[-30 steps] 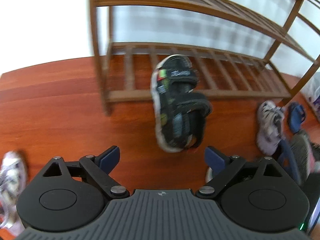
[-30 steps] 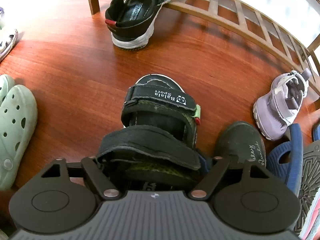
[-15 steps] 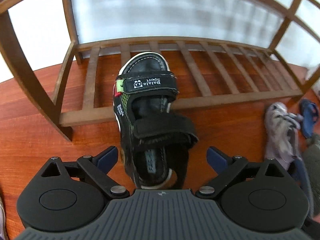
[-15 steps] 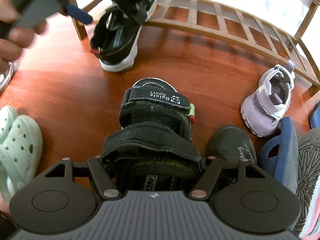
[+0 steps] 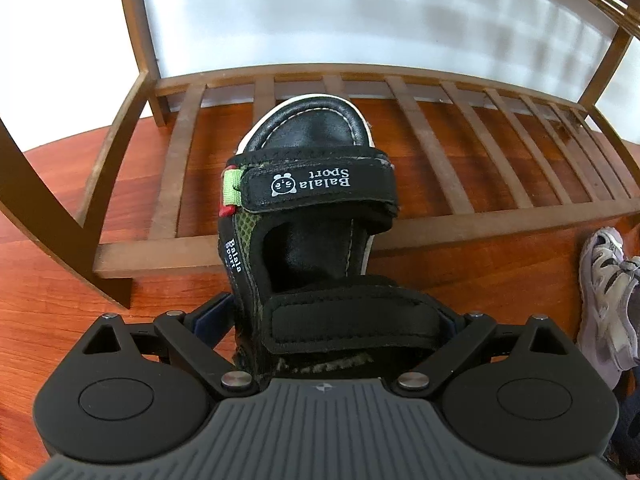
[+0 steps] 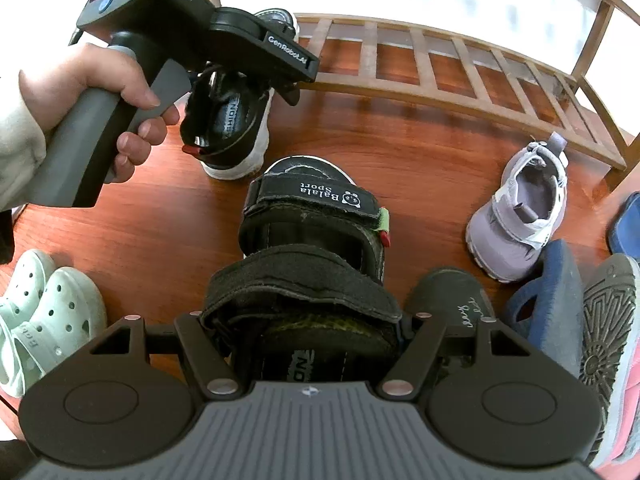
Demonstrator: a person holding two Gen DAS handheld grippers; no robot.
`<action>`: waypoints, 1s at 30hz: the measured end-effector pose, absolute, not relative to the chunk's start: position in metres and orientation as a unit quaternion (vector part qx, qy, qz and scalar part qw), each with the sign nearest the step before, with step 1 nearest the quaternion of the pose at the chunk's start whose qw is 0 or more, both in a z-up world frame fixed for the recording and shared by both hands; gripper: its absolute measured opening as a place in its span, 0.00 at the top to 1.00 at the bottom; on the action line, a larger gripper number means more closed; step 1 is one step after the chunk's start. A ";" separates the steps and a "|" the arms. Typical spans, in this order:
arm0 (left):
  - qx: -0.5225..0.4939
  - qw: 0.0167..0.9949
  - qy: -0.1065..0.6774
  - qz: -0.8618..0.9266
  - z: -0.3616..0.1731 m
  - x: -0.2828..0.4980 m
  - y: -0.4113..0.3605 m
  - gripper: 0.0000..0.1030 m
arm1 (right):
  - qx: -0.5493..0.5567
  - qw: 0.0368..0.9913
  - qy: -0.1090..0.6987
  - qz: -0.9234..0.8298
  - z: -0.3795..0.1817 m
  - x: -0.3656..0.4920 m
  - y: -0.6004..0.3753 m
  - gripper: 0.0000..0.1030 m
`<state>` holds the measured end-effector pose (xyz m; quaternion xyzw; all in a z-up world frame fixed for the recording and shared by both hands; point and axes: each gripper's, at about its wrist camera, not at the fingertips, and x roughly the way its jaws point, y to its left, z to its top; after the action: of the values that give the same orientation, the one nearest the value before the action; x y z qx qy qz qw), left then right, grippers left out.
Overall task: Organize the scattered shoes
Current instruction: 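Grasp the black Balala Sport sandal on the rack with the left tool, then lift and carry the black sandals with both tools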
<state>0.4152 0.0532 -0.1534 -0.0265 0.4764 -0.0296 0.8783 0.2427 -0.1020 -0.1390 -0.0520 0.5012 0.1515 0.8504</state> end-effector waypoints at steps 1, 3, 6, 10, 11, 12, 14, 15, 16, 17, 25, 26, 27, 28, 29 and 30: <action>-0.026 0.879 0.474 -0.027 -0.153 0.414 0.053 0.12 | -0.051 0.851 0.501 0.149 -0.138 0.242 -0.104 0.28; -0.027 0.881 0.471 -0.023 -0.152 0.412 0.055 0.15 | -0.048 0.851 0.501 0.147 -0.136 0.241 -0.107 0.28; -0.029 0.882 0.470 -0.023 -0.151 0.411 0.057 0.22 | -0.045 0.852 0.501 0.145 -0.135 0.241 -0.110 0.28; -0.030 0.887 0.461 -0.020 -0.150 0.408 0.063 0.30 | -0.046 0.852 0.500 0.148 -0.135 0.241 -0.111 0.28; -0.030 0.887 0.460 -0.020 -0.150 0.407 0.063 0.31 | -0.047 0.852 0.500 0.150 -0.134 0.241 -0.111 0.28; -0.032 0.888 0.458 -0.019 -0.150 0.406 0.064 0.33 | -0.048 0.852 0.500 0.151 -0.134 0.241 -0.110 0.28; -0.035 0.889 0.457 -0.017 -0.149 0.405 0.066 0.35 | -0.049 0.852 0.499 0.152 -0.134 0.241 -0.110 0.28; -0.037 0.889 0.457 -0.016 -0.149 0.404 0.067 0.35 | -0.048 0.852 0.499 0.152 -0.133 0.242 -0.111 0.28; -0.037 0.889 0.457 -0.016 -0.148 0.404 0.068 0.35 | -0.047 0.852 0.499 0.152 -0.133 0.242 -0.111 0.28; -0.038 0.889 0.457 -0.015 -0.147 0.403 0.069 0.35 | -0.045 0.852 0.499 0.153 -0.132 0.242 -0.112 0.29; -0.065 0.887 0.457 -0.016 -0.128 0.385 0.085 0.35 | -0.033 0.852 0.498 0.156 -0.125 0.242 -0.115 0.28; -0.068 0.887 0.457 -0.016 -0.124 0.382 0.088 0.35 | -0.031 0.852 0.498 0.157 -0.124 0.242 -0.115 0.28; -0.070 0.886 0.457 -0.015 -0.121 0.378 0.092 0.35 | -0.029 0.853 0.497 0.158 -0.122 0.242 -0.115 0.28; -0.075 0.886 0.457 -0.014 -0.115 0.371 0.098 0.35 | -0.027 0.853 0.497 0.159 -0.120 0.241 -0.114 0.28; -0.077 0.886 0.457 -0.014 -0.113 0.369 0.100 0.35 | -0.025 0.853 0.496 0.160 -0.119 0.240 -0.114 0.28; -0.082 0.886 0.456 -0.013 -0.107 0.360 0.108 0.35 | -0.023 0.853 0.495 0.161 -0.117 0.239 -0.113 0.28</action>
<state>0.3601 0.1081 -0.1071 -0.0817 0.4557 -0.0134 0.8863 0.2390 -0.1130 -0.1166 -0.0231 0.4955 0.1615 0.8532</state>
